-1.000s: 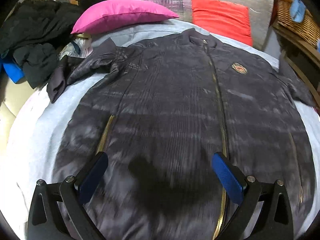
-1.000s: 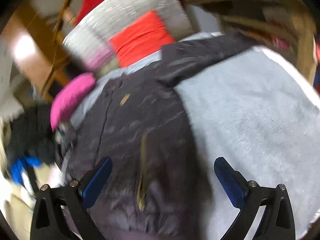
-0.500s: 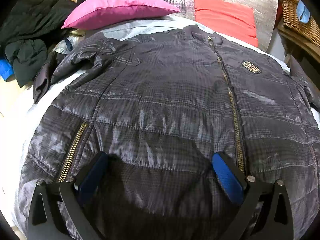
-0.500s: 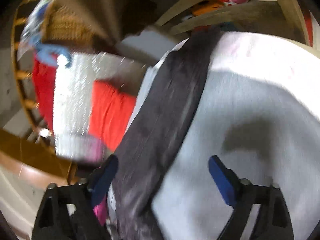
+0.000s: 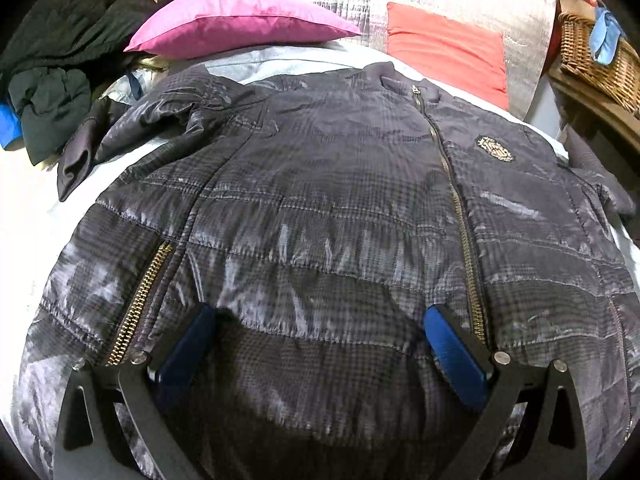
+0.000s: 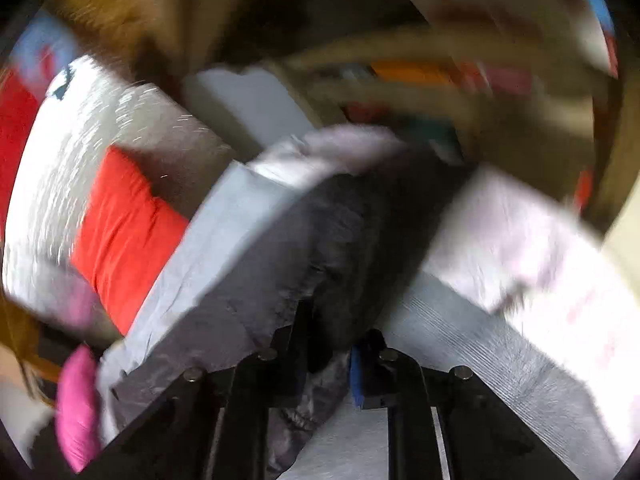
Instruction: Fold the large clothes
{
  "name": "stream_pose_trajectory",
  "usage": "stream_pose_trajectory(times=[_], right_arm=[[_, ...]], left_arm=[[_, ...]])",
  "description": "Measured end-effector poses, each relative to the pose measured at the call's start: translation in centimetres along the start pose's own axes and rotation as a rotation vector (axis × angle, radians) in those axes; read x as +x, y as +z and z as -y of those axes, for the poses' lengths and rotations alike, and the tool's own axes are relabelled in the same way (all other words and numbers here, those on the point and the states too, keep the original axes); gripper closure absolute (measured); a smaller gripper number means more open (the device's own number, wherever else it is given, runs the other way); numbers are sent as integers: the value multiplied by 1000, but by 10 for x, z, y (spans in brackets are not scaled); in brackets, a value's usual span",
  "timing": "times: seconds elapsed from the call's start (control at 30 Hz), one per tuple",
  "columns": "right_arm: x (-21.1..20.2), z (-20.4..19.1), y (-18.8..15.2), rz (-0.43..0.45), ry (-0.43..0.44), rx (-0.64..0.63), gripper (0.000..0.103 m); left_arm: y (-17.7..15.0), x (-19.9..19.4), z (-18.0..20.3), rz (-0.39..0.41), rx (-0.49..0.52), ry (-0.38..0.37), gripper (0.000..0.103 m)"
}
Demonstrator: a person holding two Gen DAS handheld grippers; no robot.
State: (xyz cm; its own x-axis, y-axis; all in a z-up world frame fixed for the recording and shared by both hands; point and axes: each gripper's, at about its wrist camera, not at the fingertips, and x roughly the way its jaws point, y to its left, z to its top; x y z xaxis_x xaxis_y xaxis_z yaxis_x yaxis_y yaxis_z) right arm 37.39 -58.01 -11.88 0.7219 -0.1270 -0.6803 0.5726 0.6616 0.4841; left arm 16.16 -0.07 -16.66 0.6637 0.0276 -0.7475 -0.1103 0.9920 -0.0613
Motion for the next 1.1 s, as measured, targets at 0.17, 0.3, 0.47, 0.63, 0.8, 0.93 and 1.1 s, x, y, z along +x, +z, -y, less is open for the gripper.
stream_pose_trajectory(times=[0.17, 0.3, 0.47, 0.63, 0.8, 0.93, 1.1], right_arm=[[-80, -152, -8, 154, 104, -351, 88], [-142, -273, -82, 213, 262, -630, 88], [-150, -354, -210, 10, 489, -766, 85], [-91, -293, -259, -318, 628, -463, 0], [-80, -167, -182, -240, 617, -58, 0], [-66, -71, -106, -100, 523, 298, 0], [-7, -55, -51, -164, 472, 342, 0]], left_arm=[[0, -2, -4, 10, -17, -25, 0], [0, -2, -6, 14, -27, -39, 0], [-1, -3, -10, 18, -42, -60, 0], [-1, -2, -13, 24, -57, -81, 0], [-1, -1, -9, 21, -40, -57, 0], [-1, 0, -4, 18, -18, -25, 0], [-2, 0, -6, 19, -21, -31, 0]])
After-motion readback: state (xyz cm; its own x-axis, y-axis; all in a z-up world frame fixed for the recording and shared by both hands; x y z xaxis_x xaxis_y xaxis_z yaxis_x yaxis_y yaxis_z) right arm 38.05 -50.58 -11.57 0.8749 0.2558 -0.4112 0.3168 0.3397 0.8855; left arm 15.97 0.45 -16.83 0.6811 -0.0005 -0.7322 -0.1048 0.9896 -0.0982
